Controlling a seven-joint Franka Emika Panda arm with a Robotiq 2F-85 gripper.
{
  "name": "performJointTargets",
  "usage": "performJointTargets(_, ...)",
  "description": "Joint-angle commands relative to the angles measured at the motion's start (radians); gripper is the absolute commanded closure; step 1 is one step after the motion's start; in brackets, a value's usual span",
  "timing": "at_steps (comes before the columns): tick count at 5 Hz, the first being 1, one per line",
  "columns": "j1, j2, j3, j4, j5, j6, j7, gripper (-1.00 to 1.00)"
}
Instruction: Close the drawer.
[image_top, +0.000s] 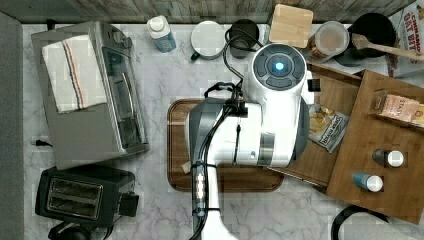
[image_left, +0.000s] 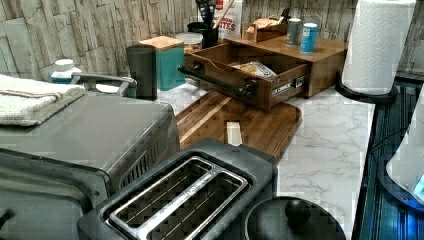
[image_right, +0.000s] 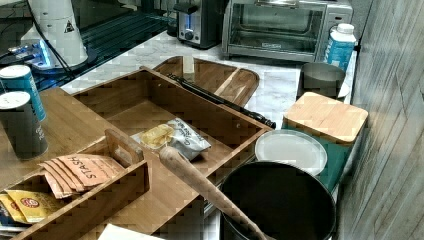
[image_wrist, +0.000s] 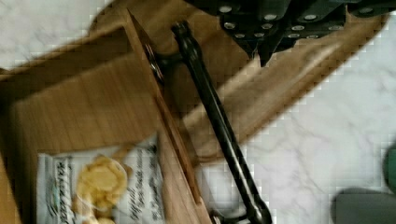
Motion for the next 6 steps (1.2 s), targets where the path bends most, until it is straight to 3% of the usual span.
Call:
performJointTargets(1, 0.016, 0.169, 0.021, 0.131, -0.055, 0.037, -0.127, 1.0)
performJointTargets(3, 0.024, 0.196, 0.027, 0.085, -0.049, 0.148, -0.199, 1.0)
performJointTargets(4, 0.039, 0.203, 0.023, 0.014, -0.1, 0.293, -0.166, 1.0)
performJointTargets(5, 0.019, 0.274, 0.036, 0.091, -0.039, 0.225, -0.208, 1.0)
performJointTargets(6, 0.017, 0.348, 0.037, 0.16, -0.062, 0.163, -0.244, 1.0)
